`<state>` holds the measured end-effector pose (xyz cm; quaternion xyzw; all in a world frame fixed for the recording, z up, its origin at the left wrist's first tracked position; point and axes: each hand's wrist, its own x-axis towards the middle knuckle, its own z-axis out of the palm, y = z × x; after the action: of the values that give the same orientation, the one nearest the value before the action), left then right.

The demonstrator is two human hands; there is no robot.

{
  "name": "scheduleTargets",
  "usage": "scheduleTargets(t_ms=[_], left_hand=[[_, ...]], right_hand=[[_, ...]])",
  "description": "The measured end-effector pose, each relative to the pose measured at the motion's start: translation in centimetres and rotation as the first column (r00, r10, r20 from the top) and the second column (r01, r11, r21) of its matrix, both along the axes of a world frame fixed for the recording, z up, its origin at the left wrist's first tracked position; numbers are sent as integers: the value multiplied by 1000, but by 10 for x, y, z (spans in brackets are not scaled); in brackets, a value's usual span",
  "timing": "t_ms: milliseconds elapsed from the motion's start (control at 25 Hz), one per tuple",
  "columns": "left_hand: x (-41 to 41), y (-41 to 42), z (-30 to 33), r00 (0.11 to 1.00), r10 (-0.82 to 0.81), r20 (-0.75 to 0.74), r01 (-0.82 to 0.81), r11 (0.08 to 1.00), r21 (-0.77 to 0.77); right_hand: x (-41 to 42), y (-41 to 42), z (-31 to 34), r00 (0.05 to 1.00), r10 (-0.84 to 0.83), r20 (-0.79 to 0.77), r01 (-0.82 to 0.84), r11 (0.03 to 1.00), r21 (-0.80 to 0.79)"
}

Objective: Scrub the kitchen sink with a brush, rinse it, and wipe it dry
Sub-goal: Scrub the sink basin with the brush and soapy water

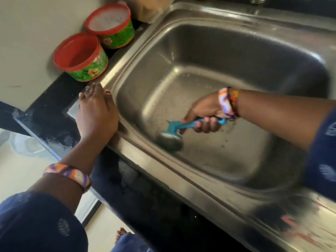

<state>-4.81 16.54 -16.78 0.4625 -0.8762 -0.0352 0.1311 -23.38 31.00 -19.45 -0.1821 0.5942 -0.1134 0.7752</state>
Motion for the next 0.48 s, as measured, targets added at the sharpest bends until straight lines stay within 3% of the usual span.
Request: scheduleTargets(t_ms=[80,160,280,480], left_hand=[[0,1,2,1000,-13,-9,13,1000,6],[-1,4,2,1000,-2,-25,3,1000,19],[0,8,1,997,18,-75,-16,1000,26],[1,3,-3,992,-68,-105,69,998,10]], right_hand=[[-6,15,5,999,37,21,-37,999,4],[-1,-15,5,998,-55,17,56,991,-117],[11,-69,5,989,-120,-89,100,974,-205],[-10,8,4,995,97,8,-96,995,-18]])
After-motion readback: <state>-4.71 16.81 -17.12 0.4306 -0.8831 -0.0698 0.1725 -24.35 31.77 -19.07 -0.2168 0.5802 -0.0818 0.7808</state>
